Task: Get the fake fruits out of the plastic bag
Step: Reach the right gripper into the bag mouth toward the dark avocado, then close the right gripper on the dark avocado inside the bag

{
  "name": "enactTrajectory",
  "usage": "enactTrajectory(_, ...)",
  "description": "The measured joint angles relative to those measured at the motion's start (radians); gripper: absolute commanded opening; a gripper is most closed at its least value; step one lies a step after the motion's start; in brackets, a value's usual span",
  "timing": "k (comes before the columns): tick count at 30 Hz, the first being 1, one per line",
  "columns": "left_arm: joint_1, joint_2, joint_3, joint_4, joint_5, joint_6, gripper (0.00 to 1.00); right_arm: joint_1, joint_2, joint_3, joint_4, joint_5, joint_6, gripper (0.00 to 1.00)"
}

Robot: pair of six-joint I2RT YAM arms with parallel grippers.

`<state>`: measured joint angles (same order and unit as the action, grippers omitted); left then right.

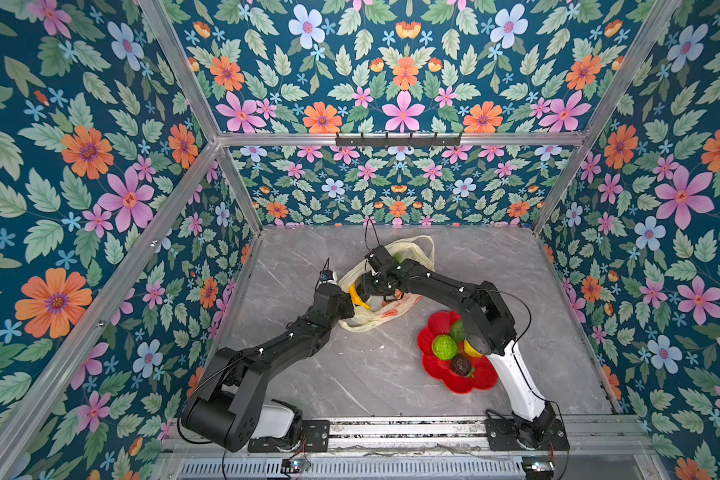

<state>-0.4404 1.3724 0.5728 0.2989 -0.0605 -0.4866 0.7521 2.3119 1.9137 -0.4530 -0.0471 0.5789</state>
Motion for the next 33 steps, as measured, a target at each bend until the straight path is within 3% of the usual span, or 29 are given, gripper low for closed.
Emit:
enactTrajectory(12,-0.002,0.011,0.004,-0.004,-0.009,0.001,0.01,0.024,0.071,0.098,-0.028,-0.002,-0.016,0.74)
enactTrajectory(18,-0.005,0.003,0.004,-0.003,-0.008,0.008,0.01,0.024,0.129,0.172,-0.112,0.032,-0.018,0.69)
enactTrajectory(28,-0.006,0.002,0.004,-0.001,-0.008,0.016,0.01,0.023,0.051,0.092,-0.133,0.078,-0.029,0.52)
enactTrajectory(33,-0.007,0.002,0.004,-0.001,-0.008,0.016,0.01,0.024,0.041,0.086,-0.134,0.084,-0.037,0.52)
